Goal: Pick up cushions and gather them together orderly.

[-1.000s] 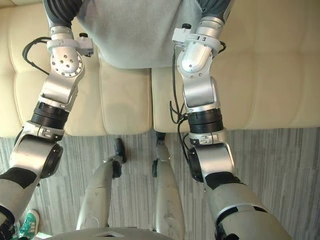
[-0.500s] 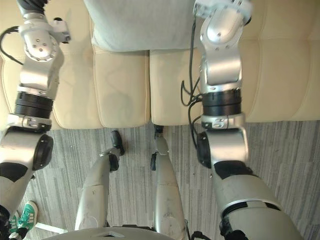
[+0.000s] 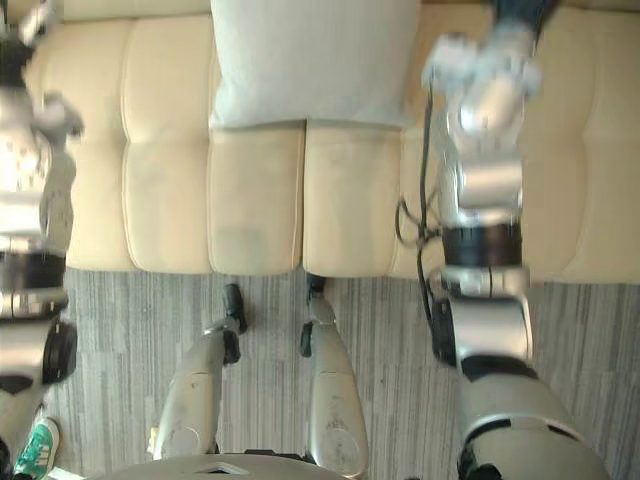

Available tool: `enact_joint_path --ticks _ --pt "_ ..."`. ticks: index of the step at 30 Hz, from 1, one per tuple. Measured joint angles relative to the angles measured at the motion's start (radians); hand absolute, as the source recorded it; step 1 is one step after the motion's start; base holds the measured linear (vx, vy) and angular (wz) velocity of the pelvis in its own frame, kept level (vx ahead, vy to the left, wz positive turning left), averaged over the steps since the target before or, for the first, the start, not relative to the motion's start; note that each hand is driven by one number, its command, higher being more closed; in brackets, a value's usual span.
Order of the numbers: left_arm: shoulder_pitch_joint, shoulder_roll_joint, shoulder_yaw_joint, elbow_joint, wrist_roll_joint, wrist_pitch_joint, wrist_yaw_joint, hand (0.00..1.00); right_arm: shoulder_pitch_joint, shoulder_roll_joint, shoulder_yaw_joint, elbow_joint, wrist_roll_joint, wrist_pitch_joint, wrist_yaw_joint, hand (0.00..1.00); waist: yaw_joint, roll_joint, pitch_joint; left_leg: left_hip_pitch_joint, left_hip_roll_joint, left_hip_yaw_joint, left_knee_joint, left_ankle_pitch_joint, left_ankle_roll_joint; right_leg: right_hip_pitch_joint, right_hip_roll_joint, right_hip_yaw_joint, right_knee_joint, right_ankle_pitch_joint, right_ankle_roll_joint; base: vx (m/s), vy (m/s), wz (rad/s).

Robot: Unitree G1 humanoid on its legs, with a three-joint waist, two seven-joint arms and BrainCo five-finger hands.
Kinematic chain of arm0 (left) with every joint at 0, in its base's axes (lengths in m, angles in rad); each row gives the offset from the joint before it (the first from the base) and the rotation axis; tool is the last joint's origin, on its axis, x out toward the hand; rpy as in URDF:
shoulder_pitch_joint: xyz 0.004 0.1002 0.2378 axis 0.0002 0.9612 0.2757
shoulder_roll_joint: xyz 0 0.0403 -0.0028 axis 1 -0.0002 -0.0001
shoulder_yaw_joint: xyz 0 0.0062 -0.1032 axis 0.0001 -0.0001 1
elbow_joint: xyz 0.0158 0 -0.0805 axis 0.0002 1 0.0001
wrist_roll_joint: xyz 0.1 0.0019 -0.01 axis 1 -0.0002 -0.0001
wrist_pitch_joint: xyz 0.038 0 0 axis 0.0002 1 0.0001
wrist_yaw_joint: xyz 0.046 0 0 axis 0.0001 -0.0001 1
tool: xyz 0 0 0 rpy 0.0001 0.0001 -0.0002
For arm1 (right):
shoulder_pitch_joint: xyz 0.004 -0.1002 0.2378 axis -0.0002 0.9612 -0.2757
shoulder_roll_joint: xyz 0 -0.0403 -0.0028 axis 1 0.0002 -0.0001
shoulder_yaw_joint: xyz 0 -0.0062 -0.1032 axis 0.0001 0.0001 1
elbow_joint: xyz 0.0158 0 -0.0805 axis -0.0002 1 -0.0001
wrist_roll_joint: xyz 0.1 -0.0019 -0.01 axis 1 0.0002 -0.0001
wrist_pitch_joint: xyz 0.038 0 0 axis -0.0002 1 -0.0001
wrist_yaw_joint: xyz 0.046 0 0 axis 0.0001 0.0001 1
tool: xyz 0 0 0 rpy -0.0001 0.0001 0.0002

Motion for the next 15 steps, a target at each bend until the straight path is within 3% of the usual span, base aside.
enact_joint_path --ticks 2,3,4,6,7,10,12,15 --pt "0.255 -0.046 0.031 -0.045 0.004 -0.001 -0.054 0.00 0.283 0.024 -0.075 -0.055 -0.040 0.000 0.063 0.00 0.002 0.000 -0.002 0.076 -0.004 -0.004 -0.034 0.002 -0.004 0.059 -0.001 -0.009 0.008 -0.026 0.004 0.12 -0.047 0.09" --pt "0.304 -0.067 0.036 -0.050 0.005 -0.001 -0.063 0.00 0.334 0.038 -0.086 -0.067 -0.052 0.000 0.074 0.00 0.003 0.000 -0.003 0.095 -0.005 -0.003 -0.043 0.002 -0.004 0.072 -0.002 -0.010 0.010 -0.033 0.003 0.13 -0.045 0.05" --pt "0.442 -0.135 0.046 -0.051 0.014 0.000 -0.098 0.00 0.470 0.098 -0.109 -0.094 -0.073 -0.001 0.115 0.00 0.003 -0.002 -0.023 0.135 -0.008 -0.002 -0.065 0.002 -0.005 0.102 -0.003 -0.013 0.014 -0.049 0.006 0.08 -0.024 0.02" --pt "0.553 -0.199 0.046 -0.047 0.023 0.001 -0.133 0.00 0.585 0.155 -0.118 -0.113 -0.090 -0.014 0.157 0.00 0.005 -0.005 -0.050 0.170 -0.010 -0.001 -0.085 0.001 -0.006 0.128 -0.003 -0.013 0.013 -0.060 0.008 0.10 -0.029 -0.01" --pt "0.665 -0.272 0.046 0.009 0.036 0.003 -0.176 0.00 0.705 0.238 -0.134 -0.110 -0.096 -0.020 0.215 0.00 0.010 -0.010 -0.096 0.215 -0.010 0.001 -0.108 0.000 -0.007 0.161 -0.001 -0.014 0.011 -0.075 0.011 0.08 -0.022 -0.04" --pt "0.767 -0.342 0.049 0.144 0.071 0.017 -0.218 0.00 0.853 0.352 -0.133 -0.068 -0.151 -0.037 0.268 0.00 0.016 -0.018 -0.150 0.289 -0.005 0.007 -0.122 -0.012 -0.010 0.238 0.010 -0.011 -0.016 -0.080 0.012 0.07 -0.010 -0.14" --pt "0.826 -0.413 0.091 0.374 0.125 0.046 -0.248 0.00 0.944 0.452 -0.130 0.129 -0.212 -0.036 0.308 0.00 0.016 -0.036 -0.225 0.365 0.002 0.026 -0.130 -0.030 -0.009 0.327 0.022 -0.006 -0.073 -0.073 0.020 0.03 0.007 -0.21" --pt "0.841 -0.442 0.096 0.540 0.176 0.058 -0.253 0.00 0.969 0.494 -0.127 0.333 -0.249 -0.034 0.313 0.00 0.013 -0.041 -0.281 0.411 0.003 0.035 -0.130 -0.046 -0.010 0.397 0.025 -0.001 -0.131 -0.059 0.026 0.00 0.031 -0.12"
